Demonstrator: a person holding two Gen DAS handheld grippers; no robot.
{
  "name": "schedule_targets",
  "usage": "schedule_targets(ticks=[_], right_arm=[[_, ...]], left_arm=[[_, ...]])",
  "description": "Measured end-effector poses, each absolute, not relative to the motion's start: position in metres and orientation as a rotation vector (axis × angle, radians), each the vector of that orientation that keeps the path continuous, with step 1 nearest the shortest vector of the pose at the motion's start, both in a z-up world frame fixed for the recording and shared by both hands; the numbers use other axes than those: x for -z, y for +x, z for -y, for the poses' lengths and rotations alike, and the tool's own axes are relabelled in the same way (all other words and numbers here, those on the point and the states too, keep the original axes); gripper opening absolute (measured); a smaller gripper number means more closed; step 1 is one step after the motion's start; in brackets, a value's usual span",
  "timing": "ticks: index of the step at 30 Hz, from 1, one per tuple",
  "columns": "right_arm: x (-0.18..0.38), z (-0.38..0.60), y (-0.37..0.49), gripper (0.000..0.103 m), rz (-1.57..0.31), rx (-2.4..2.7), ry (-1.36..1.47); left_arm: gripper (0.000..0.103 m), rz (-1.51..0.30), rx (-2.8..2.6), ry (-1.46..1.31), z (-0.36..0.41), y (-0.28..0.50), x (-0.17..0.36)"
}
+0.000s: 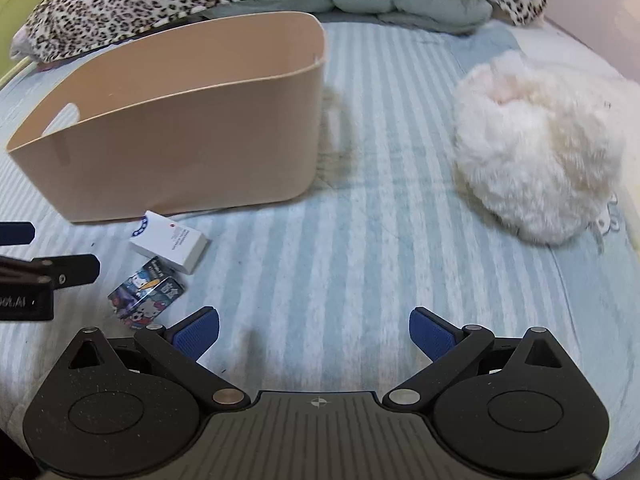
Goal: Organize objects
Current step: 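Grasp the cartoon card pack with the left tool while the right tool grasps the white medicine box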
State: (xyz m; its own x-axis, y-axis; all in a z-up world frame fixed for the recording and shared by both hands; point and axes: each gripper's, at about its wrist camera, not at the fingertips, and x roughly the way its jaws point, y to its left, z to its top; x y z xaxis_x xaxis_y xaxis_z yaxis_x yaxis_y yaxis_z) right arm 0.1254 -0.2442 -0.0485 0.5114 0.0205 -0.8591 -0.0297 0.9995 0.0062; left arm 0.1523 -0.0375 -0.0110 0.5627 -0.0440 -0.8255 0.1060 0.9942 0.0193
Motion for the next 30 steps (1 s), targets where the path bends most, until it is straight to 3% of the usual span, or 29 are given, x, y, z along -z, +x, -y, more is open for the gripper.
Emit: schedule_targets(ticks=[12,17,20,22,23,30], right_arm=[[0.05,0.254,0.126,0.103,-1.029,0.004,0.018],[0.055,0.251,0.131,0.103,-1.048,-0.005,0.01],[0.058,0.247,0.134,0.103,-1.053,-0.015,-0.003],[0.06,0.244,0.136,0.103,-1.059,-0.021,-0.011],[0.06,0.243,0.136,0.103,-1.061,-0.026,-0.013],[0.065,0.228,0.14,0.103,-1.072,-0.074,-0.032]], left_arm=[[0.093,-1.072,0.176,0.123,0.07,0.17,0.045],[0.069,-1.083,0.202,0.106,0.065,0.173,0.055],[0.05,-1.058,0.226,0.113,0.062,0.172,0.054],[0.029,-1.056,0.234,0.119,0.059,0.171,0.053],[0.025,-1.061,0.226,0.123,0.057,0.172,0.053],[0.025,-1.036,0.157,0.153,0.036,0.17,0.046]])
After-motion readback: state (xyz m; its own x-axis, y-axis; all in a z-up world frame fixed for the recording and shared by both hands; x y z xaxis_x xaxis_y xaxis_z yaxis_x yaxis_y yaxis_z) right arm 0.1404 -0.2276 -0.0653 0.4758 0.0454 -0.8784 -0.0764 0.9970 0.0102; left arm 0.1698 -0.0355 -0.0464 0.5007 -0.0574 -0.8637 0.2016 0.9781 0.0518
